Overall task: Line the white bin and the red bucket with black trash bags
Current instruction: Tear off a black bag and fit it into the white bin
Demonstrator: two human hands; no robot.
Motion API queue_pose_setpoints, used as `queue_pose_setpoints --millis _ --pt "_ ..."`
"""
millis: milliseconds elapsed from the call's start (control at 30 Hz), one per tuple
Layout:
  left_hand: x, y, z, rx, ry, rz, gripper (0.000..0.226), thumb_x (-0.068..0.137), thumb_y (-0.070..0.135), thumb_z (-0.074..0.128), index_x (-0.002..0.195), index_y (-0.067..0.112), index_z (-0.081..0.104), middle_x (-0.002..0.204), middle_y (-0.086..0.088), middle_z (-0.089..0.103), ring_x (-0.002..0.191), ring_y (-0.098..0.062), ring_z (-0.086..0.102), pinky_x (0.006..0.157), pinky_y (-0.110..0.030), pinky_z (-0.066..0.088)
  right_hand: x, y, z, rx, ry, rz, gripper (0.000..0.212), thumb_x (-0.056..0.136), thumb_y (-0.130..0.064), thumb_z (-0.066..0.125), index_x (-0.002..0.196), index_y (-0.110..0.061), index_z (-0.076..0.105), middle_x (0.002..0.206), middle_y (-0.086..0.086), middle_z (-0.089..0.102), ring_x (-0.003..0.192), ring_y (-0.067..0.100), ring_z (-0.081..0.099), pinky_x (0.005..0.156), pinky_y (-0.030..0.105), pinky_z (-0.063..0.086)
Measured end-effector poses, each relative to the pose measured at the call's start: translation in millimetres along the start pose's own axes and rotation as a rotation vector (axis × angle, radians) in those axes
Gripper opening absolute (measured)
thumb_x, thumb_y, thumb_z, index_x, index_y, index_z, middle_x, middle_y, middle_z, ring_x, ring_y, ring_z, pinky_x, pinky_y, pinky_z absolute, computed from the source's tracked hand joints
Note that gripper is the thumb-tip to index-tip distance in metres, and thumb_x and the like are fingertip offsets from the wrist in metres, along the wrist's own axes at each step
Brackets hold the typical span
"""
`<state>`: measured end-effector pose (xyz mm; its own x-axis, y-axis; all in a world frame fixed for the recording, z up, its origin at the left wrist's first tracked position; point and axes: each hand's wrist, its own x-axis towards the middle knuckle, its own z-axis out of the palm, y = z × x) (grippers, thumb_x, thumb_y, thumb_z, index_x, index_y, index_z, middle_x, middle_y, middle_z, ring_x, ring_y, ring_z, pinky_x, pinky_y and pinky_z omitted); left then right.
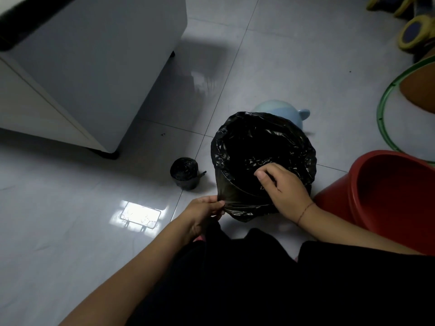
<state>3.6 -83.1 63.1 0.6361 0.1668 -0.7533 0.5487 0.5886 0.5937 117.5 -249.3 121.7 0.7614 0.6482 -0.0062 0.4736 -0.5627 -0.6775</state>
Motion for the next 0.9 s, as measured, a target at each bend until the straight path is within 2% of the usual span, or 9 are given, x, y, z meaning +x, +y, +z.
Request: queue_pose_setpoints --millis 167,300,400,467,533,633,733,800,900 --pt "8 14 -5 -0.019 0.060 0.008 0.015 0.092 0.001 0.056 0.086 0.014 0.060 0.061 0.002 0.066 0.054 -0.006 0.061 0.068 -0.022 0.046 3 8 -10 -0.079 0.195 -0.030 0.027 0.096 -0.028 0.047 0.098 -0.009 0.066 0.103 0.006 0.060 0.101 0.024 0.056 0.091 0.037 0.040" --pt "11 38 -4 -0.076 0.200 0.282 0.014 0.099 0.030 0.048 0.089 0.021 0.053 0.080 0.002 0.048 0.066 -0.009 0.045 0.065 -0.023 0.036 7 21 -21 -0.223 0.345 0.102 0.032 0.095 -0.034 0.046 0.113 -0.015 0.064 0.132 0.005 0.053 0.127 0.024 0.042 0.106 0.037 0.022" --pt "0 56 10 0.130 0.142 0.452 0.065 0.088 0.057 0.054 0.140 0.021 0.040 0.120 0.006 0.047 0.104 -0.010 0.047 0.088 -0.029 0.036 11 31 -28 -0.312 0.230 0.244 0.040 0.099 -0.035 0.040 0.128 -0.012 0.056 0.145 0.005 0.044 0.139 0.023 0.031 0.117 0.040 0.010" --pt "-5 68 23 0.285 0.102 0.521 0.083 0.080 0.062 0.062 0.149 0.034 0.024 0.135 0.014 0.034 0.120 -0.007 0.039 0.095 -0.031 0.035 13 30 -29 -0.436 0.161 0.269 0.046 0.099 -0.039 0.036 0.134 -0.014 0.051 0.147 0.004 0.042 0.142 0.020 0.027 0.118 0.038 -0.002" --pt "-6 78 36 0.351 0.095 0.571 0.082 0.083 0.058 0.061 0.150 0.035 0.021 0.149 0.013 0.028 0.131 -0.011 0.037 0.105 -0.034 0.035 22 18 -29 -0.464 0.186 0.143 0.044 0.098 -0.039 0.039 0.132 -0.014 0.053 0.143 0.003 0.047 0.139 0.020 0.032 0.117 0.036 0.003" --pt "-3 90 48 0.456 0.145 0.637 0.063 0.093 0.058 0.043 0.149 0.032 0.029 0.156 0.004 0.027 0.142 -0.014 0.029 0.117 -0.043 0.026 44 2 -25 -0.249 -0.114 -0.053 0.041 0.098 -0.037 0.042 0.131 -0.015 0.054 0.137 0.004 0.054 0.130 0.022 0.043 0.111 0.031 0.025" --pt "2 96 50 0.526 0.075 0.709 0.063 0.093 0.066 0.020 0.136 0.030 0.048 0.147 0.008 0.041 0.139 -0.011 0.032 0.117 -0.045 0.024 68 7 -16 0.225 -0.551 0.298 0.053 0.099 -0.051 0.026 0.134 -0.023 0.053 0.140 0.002 0.051 0.132 0.021 0.043 0.111 0.029 0.025" --pt "9 100 46 0.556 0.033 0.727 0.071 0.090 0.069 0.014 0.140 0.030 0.046 0.147 0.010 0.042 0.141 -0.010 0.031 0.118 -0.045 0.023 85 20 -6 0.472 -0.610 0.574 0.067 0.094 -0.064 0.015 0.142 -0.027 0.042 0.151 0.002 0.038 0.140 0.026 0.032 0.117 0.043 0.016" --pt "18 104 40 0.579 -0.002 0.706 0.076 0.087 0.075 0.011 0.144 0.034 0.040 0.150 0.013 0.040 0.140 -0.003 0.029 0.119 -0.041 0.021 111 36 12 0.580 -0.624 0.646 0.074 0.093 -0.065 0.009 0.150 -0.021 0.023 0.159 -0.002 0.021 0.146 0.021 0.018 0.119 0.043 0.010"
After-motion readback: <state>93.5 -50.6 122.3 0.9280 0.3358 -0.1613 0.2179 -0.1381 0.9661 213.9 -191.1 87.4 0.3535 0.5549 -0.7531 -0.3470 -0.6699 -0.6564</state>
